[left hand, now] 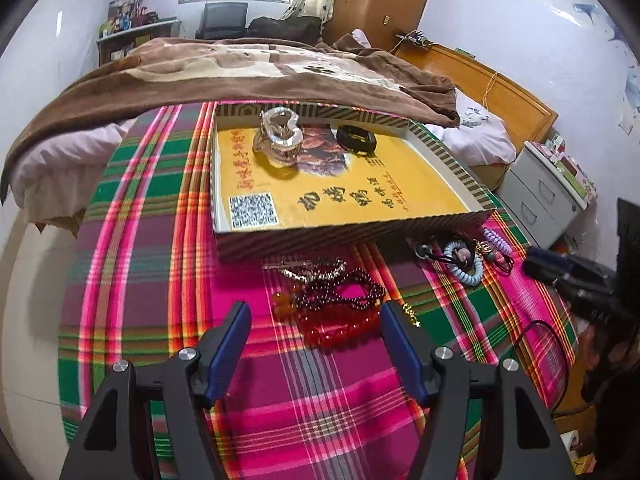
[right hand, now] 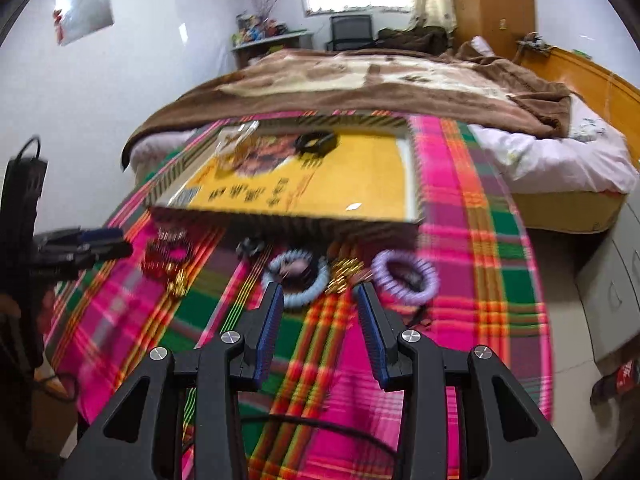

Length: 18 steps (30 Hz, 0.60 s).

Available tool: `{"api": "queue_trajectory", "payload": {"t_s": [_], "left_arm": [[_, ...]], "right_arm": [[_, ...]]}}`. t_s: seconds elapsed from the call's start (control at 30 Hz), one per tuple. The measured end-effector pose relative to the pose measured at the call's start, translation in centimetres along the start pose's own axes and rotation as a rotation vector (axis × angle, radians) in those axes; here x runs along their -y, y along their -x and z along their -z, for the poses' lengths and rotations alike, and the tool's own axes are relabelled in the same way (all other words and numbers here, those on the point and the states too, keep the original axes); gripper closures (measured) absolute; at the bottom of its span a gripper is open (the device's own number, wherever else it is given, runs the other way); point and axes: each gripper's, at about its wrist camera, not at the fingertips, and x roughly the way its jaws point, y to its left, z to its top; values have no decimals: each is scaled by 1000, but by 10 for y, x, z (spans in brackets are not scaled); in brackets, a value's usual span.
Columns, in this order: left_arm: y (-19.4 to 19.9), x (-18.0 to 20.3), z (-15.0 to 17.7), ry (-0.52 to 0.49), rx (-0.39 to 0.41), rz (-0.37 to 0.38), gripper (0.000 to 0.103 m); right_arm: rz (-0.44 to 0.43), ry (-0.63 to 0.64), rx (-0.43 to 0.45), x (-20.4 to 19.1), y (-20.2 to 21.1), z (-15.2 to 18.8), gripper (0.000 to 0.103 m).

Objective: Organize jewelry
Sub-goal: 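Withdraw both tools from the tray back toward the remaining jewelry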

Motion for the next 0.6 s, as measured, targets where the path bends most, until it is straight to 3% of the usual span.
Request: {"api": "queue_trajectory", "payload": {"t_s": [0.6], "left_arm": [[-2,-13,3,38,-7,-12,36]], "right_arm": [[-50,176,-113,-54,-74,-26,64]]}}
